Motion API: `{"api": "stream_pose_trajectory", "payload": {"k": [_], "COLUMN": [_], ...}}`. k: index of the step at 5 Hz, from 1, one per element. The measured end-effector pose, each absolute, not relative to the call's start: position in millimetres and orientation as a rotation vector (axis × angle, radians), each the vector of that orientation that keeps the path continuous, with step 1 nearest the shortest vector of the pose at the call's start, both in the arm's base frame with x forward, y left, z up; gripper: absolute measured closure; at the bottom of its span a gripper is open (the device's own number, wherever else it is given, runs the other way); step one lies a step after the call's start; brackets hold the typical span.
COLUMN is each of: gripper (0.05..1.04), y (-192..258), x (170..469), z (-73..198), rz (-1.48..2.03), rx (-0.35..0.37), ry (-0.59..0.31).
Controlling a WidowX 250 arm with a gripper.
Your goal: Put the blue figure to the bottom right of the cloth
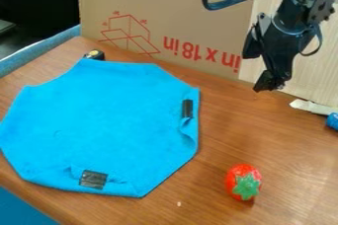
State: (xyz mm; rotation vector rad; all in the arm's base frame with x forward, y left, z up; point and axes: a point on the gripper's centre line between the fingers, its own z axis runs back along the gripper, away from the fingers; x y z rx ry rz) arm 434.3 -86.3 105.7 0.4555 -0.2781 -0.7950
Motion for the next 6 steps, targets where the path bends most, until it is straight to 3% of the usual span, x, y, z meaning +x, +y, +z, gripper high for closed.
{"api": "stream_pose_trajectory", "payload": {"k": [1, 3, 5, 6], "gripper": [0.083, 0.083, 0.083, 0.083], "y": [-88, -121, -142, -152], "x": [433, 447, 457, 462], "z": [87, 70, 69, 71], "rz": [-0.812, -1.092, -1.263, -1.309], "rx": [0.439, 0.228, 0.066, 0.022], "ry": [-0.233, -0.219, -0.241, -0.273]}}
